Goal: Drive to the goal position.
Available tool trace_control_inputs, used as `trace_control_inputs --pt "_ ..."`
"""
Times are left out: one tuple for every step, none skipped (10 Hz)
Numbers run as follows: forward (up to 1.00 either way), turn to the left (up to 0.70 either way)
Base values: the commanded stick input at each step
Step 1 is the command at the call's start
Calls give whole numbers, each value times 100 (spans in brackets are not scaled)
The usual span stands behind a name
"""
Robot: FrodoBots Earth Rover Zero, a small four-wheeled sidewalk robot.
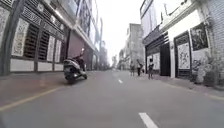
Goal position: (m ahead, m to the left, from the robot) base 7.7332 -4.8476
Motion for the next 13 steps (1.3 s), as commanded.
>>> trace_control_inputs --pt "100 0" --pt "100 0" --pt "100 0" --pt "100 0" --pt "100 0" --pt "100 0" --pt "100 0" --pt "100 0" --pt "100 0" --pt "100 0" --pt "100 0" --pt "100 0" --pt "100 0"
